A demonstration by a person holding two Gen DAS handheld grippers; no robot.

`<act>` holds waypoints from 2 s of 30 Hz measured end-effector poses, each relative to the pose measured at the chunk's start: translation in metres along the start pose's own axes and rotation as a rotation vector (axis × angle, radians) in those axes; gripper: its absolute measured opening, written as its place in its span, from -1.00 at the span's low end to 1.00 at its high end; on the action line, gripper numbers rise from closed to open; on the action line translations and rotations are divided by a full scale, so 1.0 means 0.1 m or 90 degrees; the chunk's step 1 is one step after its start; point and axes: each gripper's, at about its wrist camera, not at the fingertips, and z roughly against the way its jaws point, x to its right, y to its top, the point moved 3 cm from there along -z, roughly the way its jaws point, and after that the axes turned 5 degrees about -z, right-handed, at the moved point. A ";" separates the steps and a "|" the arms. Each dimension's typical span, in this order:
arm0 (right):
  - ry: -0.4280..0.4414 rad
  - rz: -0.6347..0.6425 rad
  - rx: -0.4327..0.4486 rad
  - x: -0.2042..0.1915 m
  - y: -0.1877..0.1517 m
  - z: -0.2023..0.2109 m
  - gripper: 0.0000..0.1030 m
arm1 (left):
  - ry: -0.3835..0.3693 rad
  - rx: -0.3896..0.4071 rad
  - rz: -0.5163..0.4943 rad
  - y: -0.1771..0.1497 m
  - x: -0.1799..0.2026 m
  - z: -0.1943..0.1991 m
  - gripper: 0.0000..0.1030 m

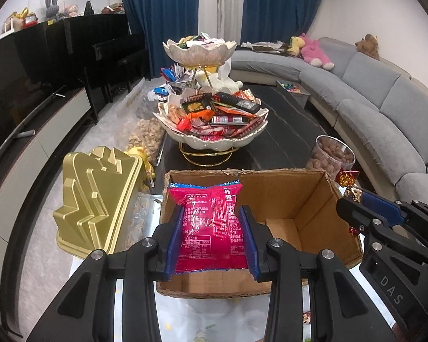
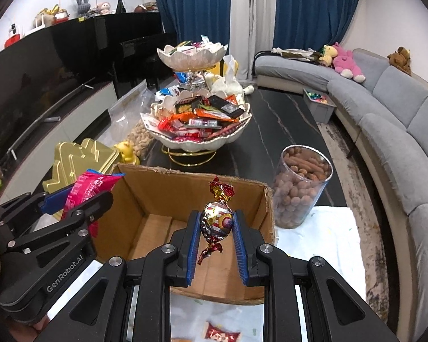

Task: Organize snacks
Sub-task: 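Open both tools to drop the pink packet and candy into the box, then move both tools back toward the remaining snacks on the cloth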

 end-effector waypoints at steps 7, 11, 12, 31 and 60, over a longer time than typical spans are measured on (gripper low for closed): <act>-0.016 0.001 0.018 0.03 0.01 0.05 0.11 | 0.016 0.009 -0.007 0.01 -0.01 0.07 0.28; -0.032 -0.016 0.028 0.08 0.05 0.10 0.44 | 0.034 0.012 -0.004 0.02 -0.07 0.11 0.40; -0.034 -0.017 0.029 0.09 0.06 0.11 0.44 | 0.036 0.013 -0.004 0.03 -0.08 0.12 0.42; -0.058 -0.028 0.071 0.23 0.09 0.56 0.44 | 0.040 0.037 0.007 0.07 0.00 0.54 0.54; -0.068 -0.044 0.096 0.32 -0.41 1.22 0.66 | 0.040 0.048 -0.001 -0.41 0.18 1.16 0.81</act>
